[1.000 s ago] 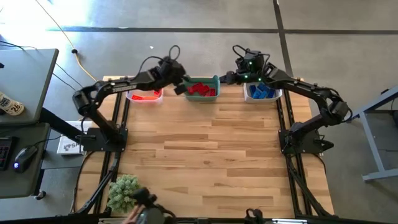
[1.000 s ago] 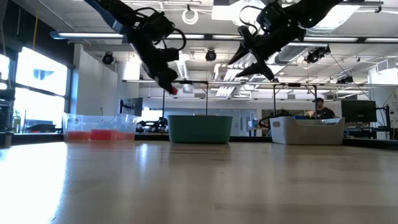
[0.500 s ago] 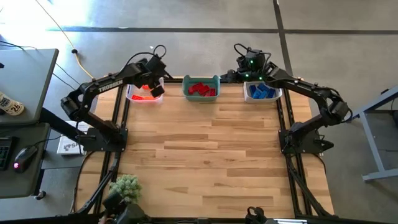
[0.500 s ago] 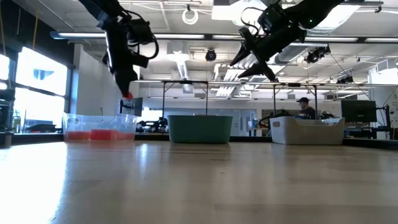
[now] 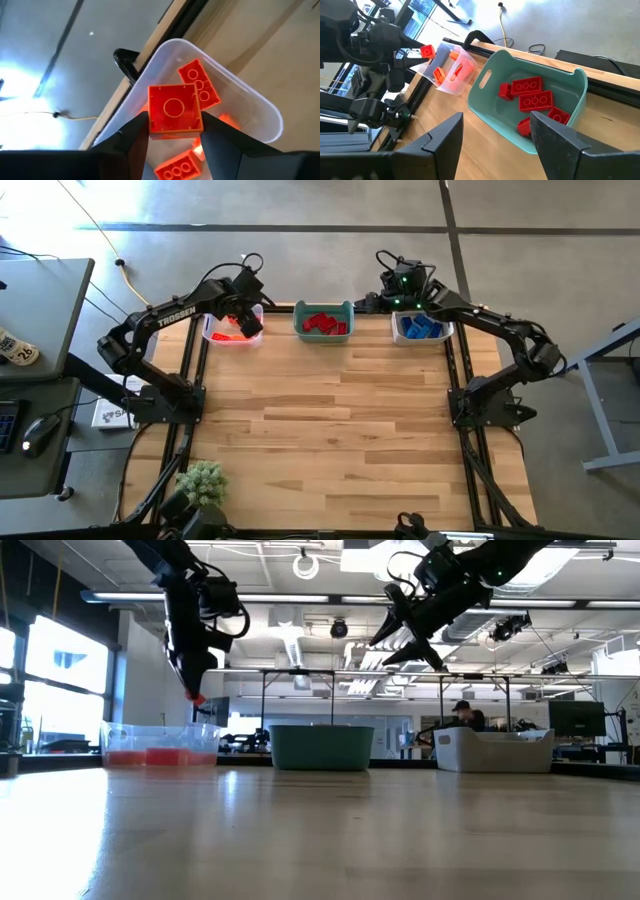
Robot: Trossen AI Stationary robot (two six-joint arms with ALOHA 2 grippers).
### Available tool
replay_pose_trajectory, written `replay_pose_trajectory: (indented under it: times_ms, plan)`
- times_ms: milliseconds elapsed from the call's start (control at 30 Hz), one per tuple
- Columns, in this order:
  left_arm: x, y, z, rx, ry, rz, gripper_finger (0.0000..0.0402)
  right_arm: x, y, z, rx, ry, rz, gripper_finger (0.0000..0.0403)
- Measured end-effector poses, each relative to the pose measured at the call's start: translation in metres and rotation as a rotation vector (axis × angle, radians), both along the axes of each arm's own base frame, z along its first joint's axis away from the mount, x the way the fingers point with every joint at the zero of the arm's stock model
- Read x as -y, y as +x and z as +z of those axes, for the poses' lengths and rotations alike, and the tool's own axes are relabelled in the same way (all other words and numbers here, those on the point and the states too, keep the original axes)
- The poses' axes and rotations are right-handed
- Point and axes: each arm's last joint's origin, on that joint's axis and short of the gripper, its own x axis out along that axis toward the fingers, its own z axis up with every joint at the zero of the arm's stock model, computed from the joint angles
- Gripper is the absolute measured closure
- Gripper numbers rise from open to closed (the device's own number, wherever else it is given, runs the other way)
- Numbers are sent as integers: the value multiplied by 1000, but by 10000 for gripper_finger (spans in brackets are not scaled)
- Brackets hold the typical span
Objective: Sort & place blocks by color
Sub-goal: Put the orange game piece into the transparent bin, then return to Home Position
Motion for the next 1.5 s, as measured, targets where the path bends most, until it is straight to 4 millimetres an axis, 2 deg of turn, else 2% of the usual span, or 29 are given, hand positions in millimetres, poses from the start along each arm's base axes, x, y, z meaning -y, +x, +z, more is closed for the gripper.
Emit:
replay_pose_trajectory:
  times_ms: [533,800,900,1067,1267,1400,1500]
  plan:
    - [5,-3,-3,0,-71,29,247,0,0,0,5,9,3,185]
    - [6,-4,-6,-31,-100,15,266,0,0,0,2,3,6,185]
    - [9,-6,-8,-69,-140,8,254,0,0,0,2,2,6,185]
    - [10,-7,-9,-63,-155,28,209,0,0,0,2,3,5,185]
    - [12,-4,-7,89,-225,31,187,0,0,0,2,3,6,185]
    - [27,-4,7,383,-315,-55,188,-1,0,0,5,9,17,185]
    - [47,-5,13,581,-257,-116,186,-2,1,0,22,39,36,185]
